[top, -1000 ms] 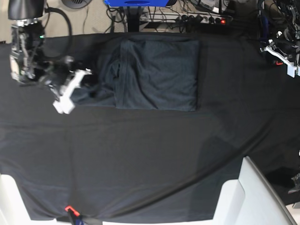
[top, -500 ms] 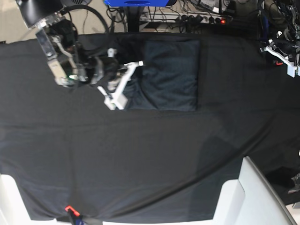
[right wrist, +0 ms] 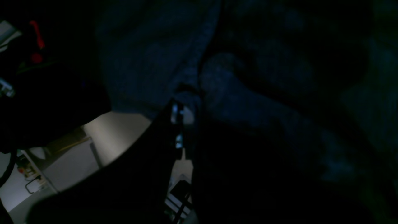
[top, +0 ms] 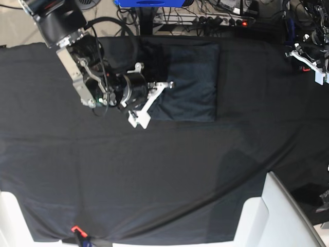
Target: Fold the T-shirt properly
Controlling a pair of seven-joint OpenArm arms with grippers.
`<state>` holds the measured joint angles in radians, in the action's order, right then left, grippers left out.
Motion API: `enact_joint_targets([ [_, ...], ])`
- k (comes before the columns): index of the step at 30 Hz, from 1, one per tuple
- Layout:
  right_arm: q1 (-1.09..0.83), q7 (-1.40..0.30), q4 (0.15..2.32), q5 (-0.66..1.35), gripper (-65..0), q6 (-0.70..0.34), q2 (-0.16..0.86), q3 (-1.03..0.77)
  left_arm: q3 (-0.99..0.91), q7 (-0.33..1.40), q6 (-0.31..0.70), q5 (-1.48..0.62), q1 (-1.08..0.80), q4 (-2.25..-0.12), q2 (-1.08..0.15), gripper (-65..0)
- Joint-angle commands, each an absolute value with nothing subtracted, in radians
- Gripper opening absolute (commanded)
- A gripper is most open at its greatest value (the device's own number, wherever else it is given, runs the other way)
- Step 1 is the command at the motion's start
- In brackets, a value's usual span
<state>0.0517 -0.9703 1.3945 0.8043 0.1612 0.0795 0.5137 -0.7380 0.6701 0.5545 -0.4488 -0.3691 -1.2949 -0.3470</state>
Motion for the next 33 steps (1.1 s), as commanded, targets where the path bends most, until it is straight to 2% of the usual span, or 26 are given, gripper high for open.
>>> enact_joint_targets([
  [1, 0.076, -0.964, 1.406, 0.82, -64.5, 0.157, 0.071, 0.526, -0.745, 0.657, 0.559, -0.46, -0.371, -1.311, -0.367, -65.0],
  [6, 0.116, -0.963, 1.405, 0.82, -64.5, 0.159, 0.071, 0.647, -0.745, 0.657, 0.559, -0.46, -0.371, -1.313, -0.367, -65.0],
  [15, 0.13, -0.951, 1.369, 0.82, -63.8, 0.159, 0.061, 0.654, -0.745, 0.657, 0.559, -0.46, -0.371, -1.31, -0.367, -65.0],
  [17, 0.13, -0.952, 1.371, 0.82, -59.1, 0.159, 0.059, 0.656, -0.745, 0.657, 0.559, -0.46, -0.371, -1.31, -0.367, -65.0],
  [20, 0.131, -0.954, 1.374, 0.82, -46.1, 0.159, 0.059, 0.659, -0.745, 0.657, 0.559, -0.46, -0.371, -1.31, -0.367, -65.0],
  [24, 0.16, -0.954, 1.379, 0.822, -33.8, 0.159, 0.059, 0.757, -0.745, 0.657, 0.559, -0.46, -0.371, -1.308, -0.367, -65.0],
  [27, 0.188, -0.954, 1.379, 0.823, -30.5, 0.159, 0.059, 0.819, -0.745, 0.657, 0.559, -0.46, -0.371, -1.308, -0.369, -65.0],
  [33, 0.234, -0.975, 1.371, 0.823, -30.5, 0.159, 0.036, 0.92, -0.745, 0.657, 0.559, -0.46, -0.371, -1.307, -0.371, -65.0],
])
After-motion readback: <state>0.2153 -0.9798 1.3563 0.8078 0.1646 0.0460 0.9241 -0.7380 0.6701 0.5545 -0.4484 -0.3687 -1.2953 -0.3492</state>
